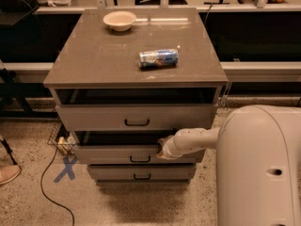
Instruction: Open middle drawer
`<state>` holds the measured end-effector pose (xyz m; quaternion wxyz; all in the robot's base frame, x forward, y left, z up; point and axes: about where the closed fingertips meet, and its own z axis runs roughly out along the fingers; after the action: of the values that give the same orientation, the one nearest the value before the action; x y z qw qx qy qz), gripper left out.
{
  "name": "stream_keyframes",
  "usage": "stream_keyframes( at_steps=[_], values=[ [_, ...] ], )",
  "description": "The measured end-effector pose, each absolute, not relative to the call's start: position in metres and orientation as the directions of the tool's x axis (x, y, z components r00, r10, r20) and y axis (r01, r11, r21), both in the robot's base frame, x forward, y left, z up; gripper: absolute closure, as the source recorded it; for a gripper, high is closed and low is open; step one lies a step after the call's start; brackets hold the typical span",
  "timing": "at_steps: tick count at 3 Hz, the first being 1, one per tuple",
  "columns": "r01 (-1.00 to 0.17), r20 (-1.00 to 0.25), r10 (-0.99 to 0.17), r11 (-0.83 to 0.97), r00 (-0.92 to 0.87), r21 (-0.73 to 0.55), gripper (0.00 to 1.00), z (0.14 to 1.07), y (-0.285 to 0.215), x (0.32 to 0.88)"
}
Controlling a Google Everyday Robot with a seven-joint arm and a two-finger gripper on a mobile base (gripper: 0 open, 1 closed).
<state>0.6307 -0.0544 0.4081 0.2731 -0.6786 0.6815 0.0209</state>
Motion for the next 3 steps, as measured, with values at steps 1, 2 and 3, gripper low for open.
stream_keyframes(
  at_steps=[1,2,3],
  values=[
    [-0.941,-0.403,-0.913,0.081,0.062,-0.328,1.00,0.4024,-0.0562,0.6209],
    [-0.941,-0.403,-0.913,0.081,0.062,-0.328,0.97,0.4057,-0.0562,0.6209],
    [-0.941,-0.403,-0.913,0.081,0.062,-0.328,0.85,0.4058,-0.0562,0.6208]
  ],
)
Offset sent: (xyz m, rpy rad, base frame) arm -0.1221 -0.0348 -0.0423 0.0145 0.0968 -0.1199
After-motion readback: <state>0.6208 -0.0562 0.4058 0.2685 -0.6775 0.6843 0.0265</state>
